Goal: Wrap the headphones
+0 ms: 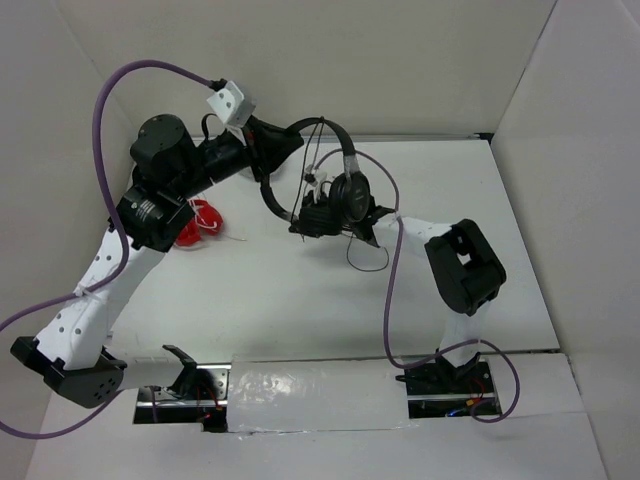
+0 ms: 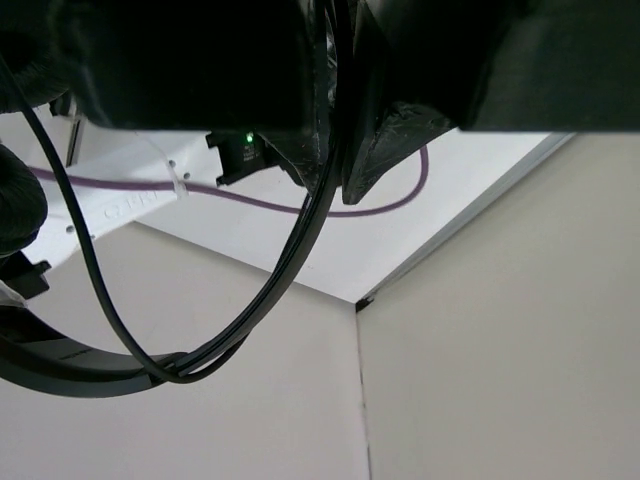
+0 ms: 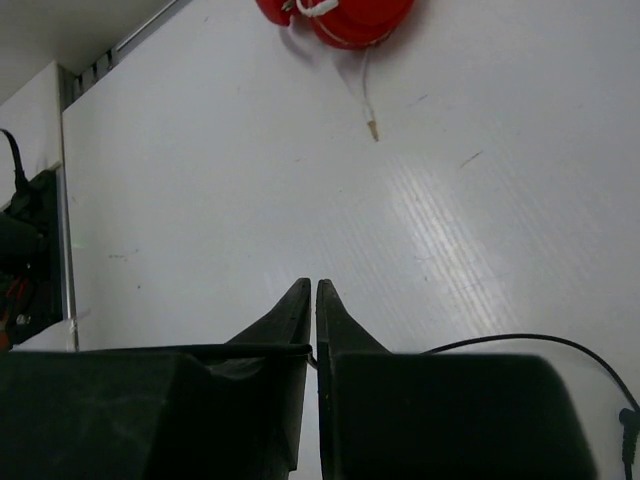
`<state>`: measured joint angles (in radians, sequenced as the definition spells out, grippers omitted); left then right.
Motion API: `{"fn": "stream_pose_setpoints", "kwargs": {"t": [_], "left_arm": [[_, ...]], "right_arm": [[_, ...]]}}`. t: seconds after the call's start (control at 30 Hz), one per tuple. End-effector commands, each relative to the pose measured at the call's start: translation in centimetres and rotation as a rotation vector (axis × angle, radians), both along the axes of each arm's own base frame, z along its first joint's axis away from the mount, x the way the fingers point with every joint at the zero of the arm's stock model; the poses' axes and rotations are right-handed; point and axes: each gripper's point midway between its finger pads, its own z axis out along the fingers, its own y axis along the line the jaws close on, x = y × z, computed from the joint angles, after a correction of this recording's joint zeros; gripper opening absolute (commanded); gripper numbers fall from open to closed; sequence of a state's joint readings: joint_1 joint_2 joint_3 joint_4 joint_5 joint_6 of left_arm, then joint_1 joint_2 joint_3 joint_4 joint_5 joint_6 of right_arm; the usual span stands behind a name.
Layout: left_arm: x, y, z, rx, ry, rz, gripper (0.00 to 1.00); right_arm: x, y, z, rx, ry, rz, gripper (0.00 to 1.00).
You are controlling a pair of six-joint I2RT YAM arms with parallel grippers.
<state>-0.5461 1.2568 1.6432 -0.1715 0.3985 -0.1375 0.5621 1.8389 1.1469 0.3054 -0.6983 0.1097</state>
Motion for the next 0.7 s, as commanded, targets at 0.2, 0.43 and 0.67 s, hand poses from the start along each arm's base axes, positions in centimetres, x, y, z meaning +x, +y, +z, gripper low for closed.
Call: {"fn": "stream_pose_setpoints", "kwargs": {"t": [0.2, 0.43, 0.67], "left_arm": [[0.4, 3.4, 6.5, -0.13, -0.092, 0.185, 0.0], [3.8, 5.0, 7.2, -0.149, -0.106, 0.356, 0.0], [10.8, 9.6, 5.7, -0.199, -0.049, 0.697, 0.0]], "right_arm": [[-3.1, 2.5, -1.3, 0.048, 0.01, 0.097, 0.13], [-8.4, 0.6, -6.5, 0.006, 0.133, 0.127, 0.0], [-14.1, -0.4, -7.5, -0.068, 0.144, 0.103, 0.0]]}}
